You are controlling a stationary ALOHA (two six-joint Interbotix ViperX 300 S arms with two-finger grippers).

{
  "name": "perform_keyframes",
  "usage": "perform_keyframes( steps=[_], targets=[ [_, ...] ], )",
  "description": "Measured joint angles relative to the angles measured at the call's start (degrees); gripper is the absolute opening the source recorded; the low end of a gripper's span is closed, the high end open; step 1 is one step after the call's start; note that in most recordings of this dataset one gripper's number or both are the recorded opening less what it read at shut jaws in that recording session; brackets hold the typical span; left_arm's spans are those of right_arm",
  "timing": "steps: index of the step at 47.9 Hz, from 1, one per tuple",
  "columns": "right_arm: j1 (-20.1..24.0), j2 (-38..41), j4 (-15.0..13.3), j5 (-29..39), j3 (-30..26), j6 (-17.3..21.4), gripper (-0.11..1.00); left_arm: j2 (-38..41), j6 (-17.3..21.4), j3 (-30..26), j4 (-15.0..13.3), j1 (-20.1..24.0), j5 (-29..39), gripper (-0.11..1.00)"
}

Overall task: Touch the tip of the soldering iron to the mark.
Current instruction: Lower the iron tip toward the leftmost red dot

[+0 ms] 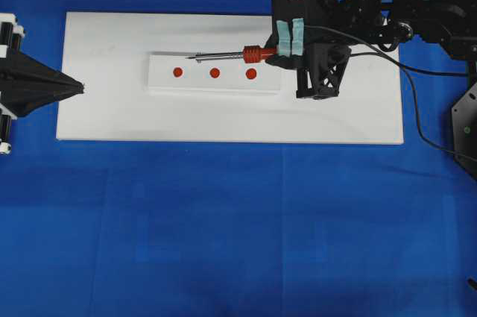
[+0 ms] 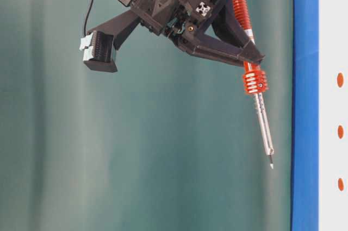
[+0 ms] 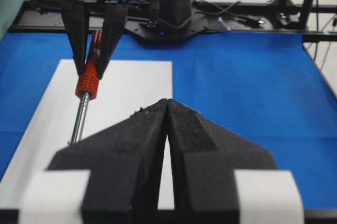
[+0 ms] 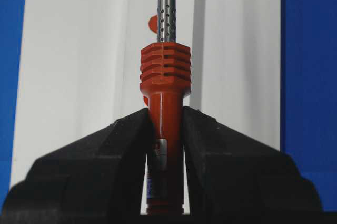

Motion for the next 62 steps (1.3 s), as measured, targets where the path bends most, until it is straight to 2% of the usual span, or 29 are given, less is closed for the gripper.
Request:
perform_keyframes(
  steps=[27, 62],
  targets=[
    [-0.1, 1.1, 0.0, 0.0, -0.2, 0.1, 0.06, 0.0, 0.0, 0.0, 0.0, 0.0, 0.0, 0.0],
    [0.5, 13.2, 0.0, -0.8, -4.7, 0.3, 0.06, 0.0, 0.0, 0.1, -0.1, 0.0, 0.0, 0.0]
  ],
)
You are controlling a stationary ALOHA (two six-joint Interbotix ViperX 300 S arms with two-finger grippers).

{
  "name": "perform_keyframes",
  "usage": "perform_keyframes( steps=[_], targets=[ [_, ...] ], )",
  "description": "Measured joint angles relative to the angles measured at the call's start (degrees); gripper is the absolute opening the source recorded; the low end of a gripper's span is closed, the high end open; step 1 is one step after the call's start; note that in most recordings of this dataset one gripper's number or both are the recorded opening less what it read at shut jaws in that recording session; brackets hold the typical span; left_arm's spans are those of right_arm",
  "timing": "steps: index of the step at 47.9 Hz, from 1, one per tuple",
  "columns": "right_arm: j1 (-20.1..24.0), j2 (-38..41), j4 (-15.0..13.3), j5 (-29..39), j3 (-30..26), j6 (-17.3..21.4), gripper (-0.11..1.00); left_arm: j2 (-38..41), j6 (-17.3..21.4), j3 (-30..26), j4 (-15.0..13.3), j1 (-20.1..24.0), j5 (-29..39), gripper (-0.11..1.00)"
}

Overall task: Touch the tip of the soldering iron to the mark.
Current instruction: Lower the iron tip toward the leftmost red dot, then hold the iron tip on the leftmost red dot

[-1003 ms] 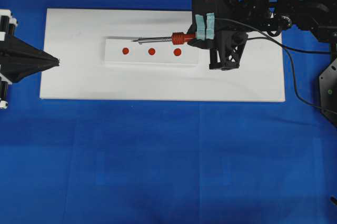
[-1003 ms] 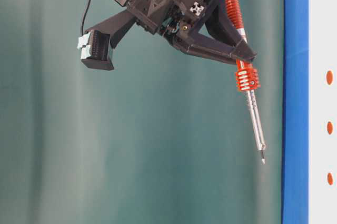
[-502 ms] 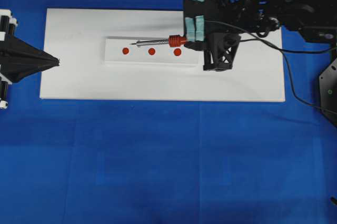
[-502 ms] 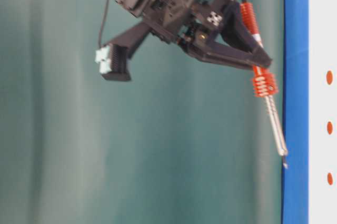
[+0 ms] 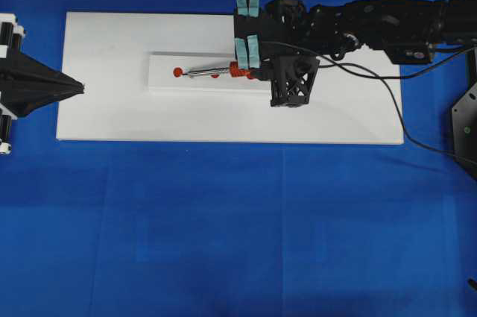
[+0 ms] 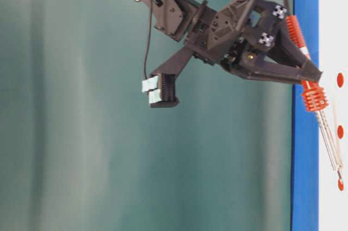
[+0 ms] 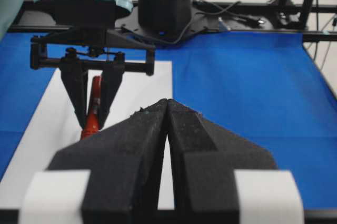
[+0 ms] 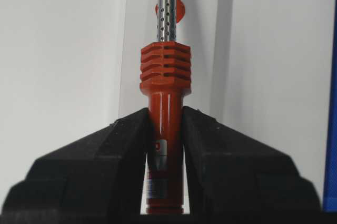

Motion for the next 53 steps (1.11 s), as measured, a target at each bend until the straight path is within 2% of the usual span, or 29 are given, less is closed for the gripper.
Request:
perform_keyframes(
  steps=[53],
  targets=[
    [-0.1, 0.7, 0.0, -0.9, 0.0, 0.0, 0.06, 0.0, 0.0, 0.2, 0.0, 0.0, 0.0, 0.0]
  ],
)
